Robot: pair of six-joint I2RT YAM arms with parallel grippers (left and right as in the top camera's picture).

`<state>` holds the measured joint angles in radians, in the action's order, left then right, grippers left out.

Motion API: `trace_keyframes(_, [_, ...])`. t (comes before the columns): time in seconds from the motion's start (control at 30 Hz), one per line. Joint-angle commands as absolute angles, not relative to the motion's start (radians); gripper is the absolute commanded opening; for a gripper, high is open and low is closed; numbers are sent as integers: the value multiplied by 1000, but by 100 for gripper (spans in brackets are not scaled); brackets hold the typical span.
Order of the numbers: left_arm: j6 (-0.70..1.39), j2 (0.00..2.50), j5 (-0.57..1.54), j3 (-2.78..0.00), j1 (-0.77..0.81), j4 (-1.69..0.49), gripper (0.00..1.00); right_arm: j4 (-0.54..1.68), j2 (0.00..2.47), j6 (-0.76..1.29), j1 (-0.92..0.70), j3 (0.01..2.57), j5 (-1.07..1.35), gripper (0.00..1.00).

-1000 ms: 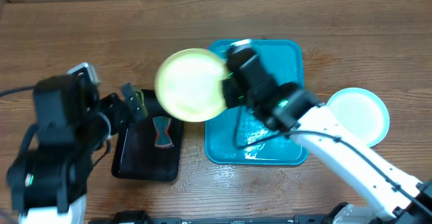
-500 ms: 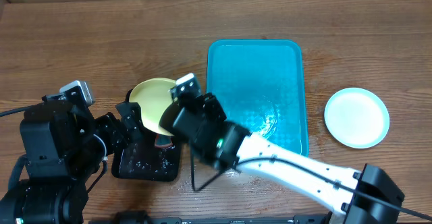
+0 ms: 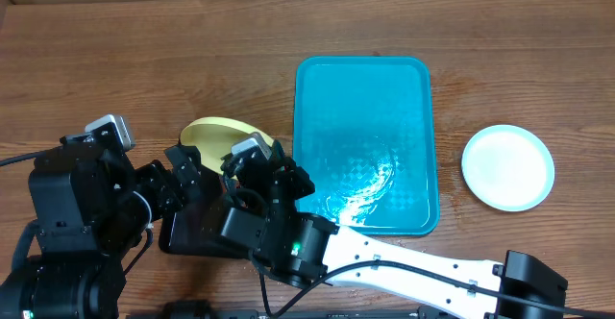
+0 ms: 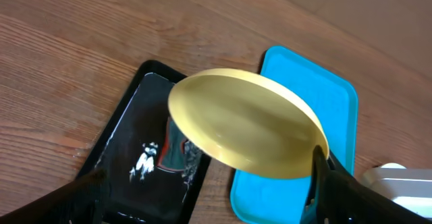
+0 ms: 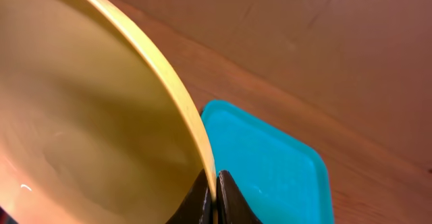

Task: Clean dirty plates on tray and stack at the side
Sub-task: 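Lift the yellow plate with right gripper and tilt it over black tray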

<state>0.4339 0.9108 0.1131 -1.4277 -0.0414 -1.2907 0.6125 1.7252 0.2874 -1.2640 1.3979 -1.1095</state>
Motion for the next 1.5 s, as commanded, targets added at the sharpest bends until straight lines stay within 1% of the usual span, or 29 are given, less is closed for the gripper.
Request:
trace_keyframes(0.0, [414,910,120,-1439,-46,-1290,100,603,1706,279,-1270,1411,-1181,4])
trace_keyframes(0.87, [414,910,120,-1439,-46,-1290,100,599,1706,279,-1289,1411,-1181,4])
trace_keyframes(1.1, [414,910,120,-1439,-46,-1290,100,599,1706,208,-1307,1411,-1190,4])
trace_keyframes(1.33, [414,910,120,-1439,-46,-1290,100,571,1706,204,-1308,1411,-1304,4])
trace_keyframes(1.47, [414,910,120,-1439,-46,-1290,100,569,1706,205,-1308,1411,-1323,4])
